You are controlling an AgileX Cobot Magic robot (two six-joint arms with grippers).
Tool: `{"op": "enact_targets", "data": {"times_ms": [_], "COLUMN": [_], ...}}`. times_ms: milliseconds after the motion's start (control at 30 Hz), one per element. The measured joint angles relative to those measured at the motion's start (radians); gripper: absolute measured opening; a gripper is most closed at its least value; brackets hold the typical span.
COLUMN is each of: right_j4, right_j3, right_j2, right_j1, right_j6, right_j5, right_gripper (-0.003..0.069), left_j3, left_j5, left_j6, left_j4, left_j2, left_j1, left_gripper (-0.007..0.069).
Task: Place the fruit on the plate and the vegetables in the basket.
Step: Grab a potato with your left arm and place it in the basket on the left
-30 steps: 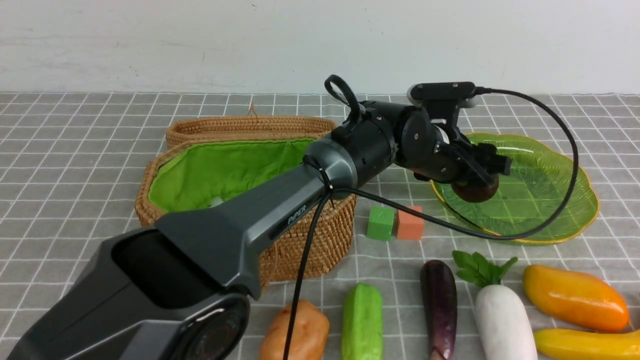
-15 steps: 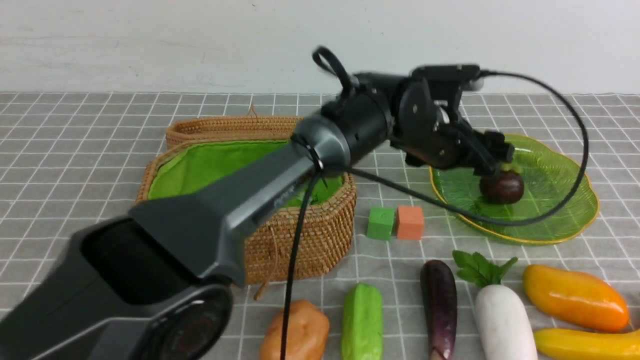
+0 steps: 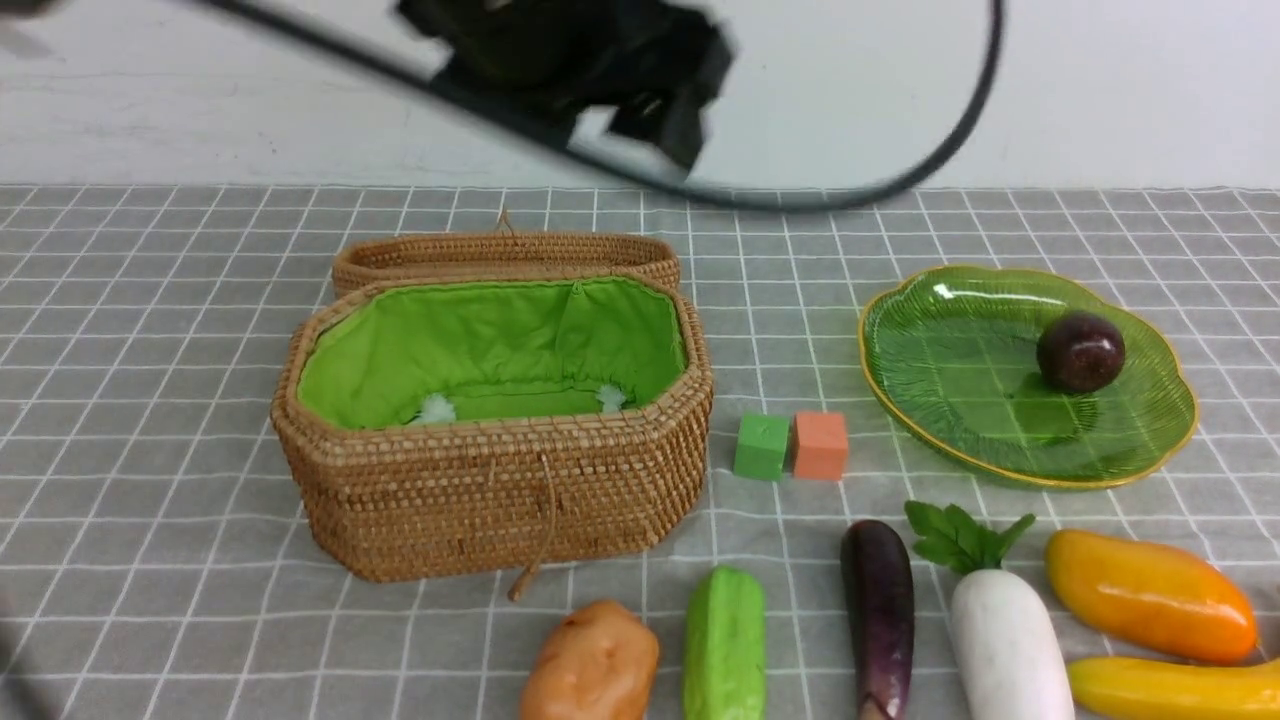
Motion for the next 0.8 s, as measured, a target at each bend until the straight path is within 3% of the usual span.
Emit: {"op": "enact_targets", "data": {"times_ms": [233,367,567,800], "right_j4": [0.0,0.0,0.0,0.0], "right_j3": [0.0,0.0,0.0,0.0], "right_j2": [0.0,0.0,0.0,0.0], "right_j1": [0.0,0.0,0.0,0.0], "right_j6": [0.0,0.0,0.0,0.0], "right_j5": [0.0,0.0,0.0,0.0], "right_gripper": [0.024,0.024,0.024,0.024], "left_j3": [0.49,0.684,0.703,0.658], "left_j5": [-0.035,-0.227,-0.413,-0.364], "left_j6": [-0.094,-0.151,-0.241,-0.255], "left_j4": [-0.028,-0.04,-0.035,-0.036], "left_j2": [-0.116,-0.028,0.143,0.174], "left_j1": [-0.071,-0.125,-0.124,-0.124], "left_gripper": [0.0584,0.0584,0.0584,0.0563]}}
